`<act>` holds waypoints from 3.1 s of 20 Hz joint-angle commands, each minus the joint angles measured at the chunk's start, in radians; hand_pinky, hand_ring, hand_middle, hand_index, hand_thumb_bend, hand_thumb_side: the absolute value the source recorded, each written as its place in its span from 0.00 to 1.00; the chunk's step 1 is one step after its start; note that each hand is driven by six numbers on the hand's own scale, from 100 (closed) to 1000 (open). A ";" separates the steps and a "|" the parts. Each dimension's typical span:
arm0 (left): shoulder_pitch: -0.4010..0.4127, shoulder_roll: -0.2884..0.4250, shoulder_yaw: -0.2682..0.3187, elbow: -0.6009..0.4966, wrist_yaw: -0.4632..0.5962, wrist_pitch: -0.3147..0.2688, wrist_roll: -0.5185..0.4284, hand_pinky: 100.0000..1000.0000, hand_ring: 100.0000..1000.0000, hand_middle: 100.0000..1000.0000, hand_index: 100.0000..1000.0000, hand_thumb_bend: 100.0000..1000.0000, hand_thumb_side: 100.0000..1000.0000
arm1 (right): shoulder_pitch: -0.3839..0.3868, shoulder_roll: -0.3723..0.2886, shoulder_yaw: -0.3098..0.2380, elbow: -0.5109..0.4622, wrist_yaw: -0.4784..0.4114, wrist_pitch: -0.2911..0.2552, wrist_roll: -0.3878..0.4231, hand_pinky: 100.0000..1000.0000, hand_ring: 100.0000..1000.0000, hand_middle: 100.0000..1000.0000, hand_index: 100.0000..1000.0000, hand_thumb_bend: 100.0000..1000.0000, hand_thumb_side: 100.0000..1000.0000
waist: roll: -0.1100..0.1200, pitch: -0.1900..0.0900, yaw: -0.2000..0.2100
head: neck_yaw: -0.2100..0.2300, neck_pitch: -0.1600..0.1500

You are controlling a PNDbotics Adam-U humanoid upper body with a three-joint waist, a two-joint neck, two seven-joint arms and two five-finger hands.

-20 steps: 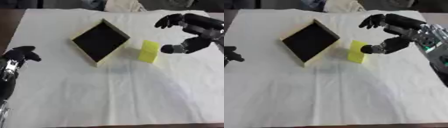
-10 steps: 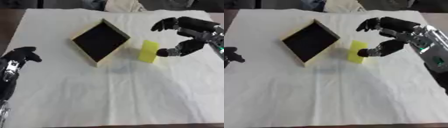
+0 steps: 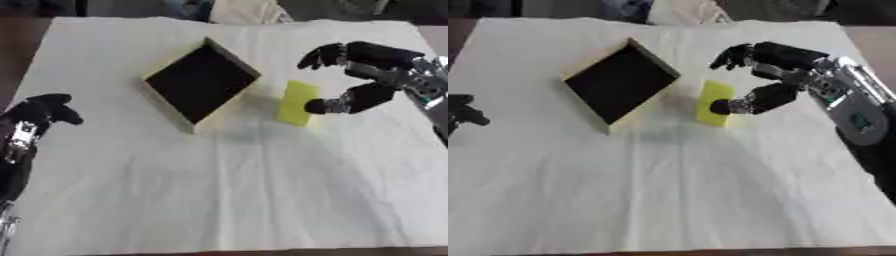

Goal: Pick up objects on the table and place them in the box.

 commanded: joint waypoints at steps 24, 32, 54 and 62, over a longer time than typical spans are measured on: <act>-0.005 0.012 0.001 -0.014 0.004 -0.001 -0.008 0.83 0.57 0.50 0.74 0.08 0.87 | -0.026 0.022 -0.011 0.110 0.107 -0.029 -0.040 0.75 0.79 0.85 0.91 0.54 1.00 | 0.002 -0.019 0.005 | -0.005 0.008; -0.006 0.012 0.000 -0.014 0.004 -0.002 -0.010 0.83 0.57 0.50 0.74 0.08 0.87 | -0.028 0.029 -0.014 0.136 0.129 -0.029 -0.050 0.75 0.78 0.85 0.91 0.53 1.00 | 0.004 -0.018 0.006 | -0.006 0.006; -0.013 0.011 -0.002 -0.016 0.006 -0.003 -0.015 0.83 0.57 0.51 0.74 0.08 0.87 | -0.027 0.043 -0.018 0.186 0.177 -0.033 -0.071 0.73 0.77 0.82 0.90 0.43 0.93 | 0.006 -0.013 0.011 | -0.011 0.003; -0.012 0.010 -0.001 -0.016 0.006 -0.003 -0.016 0.83 0.57 0.51 0.74 0.08 0.87 | -0.025 0.045 -0.020 0.194 0.182 -0.035 -0.084 0.71 0.71 0.76 0.88 0.36 0.82 | 0.007 -0.012 0.010 | -0.011 0.003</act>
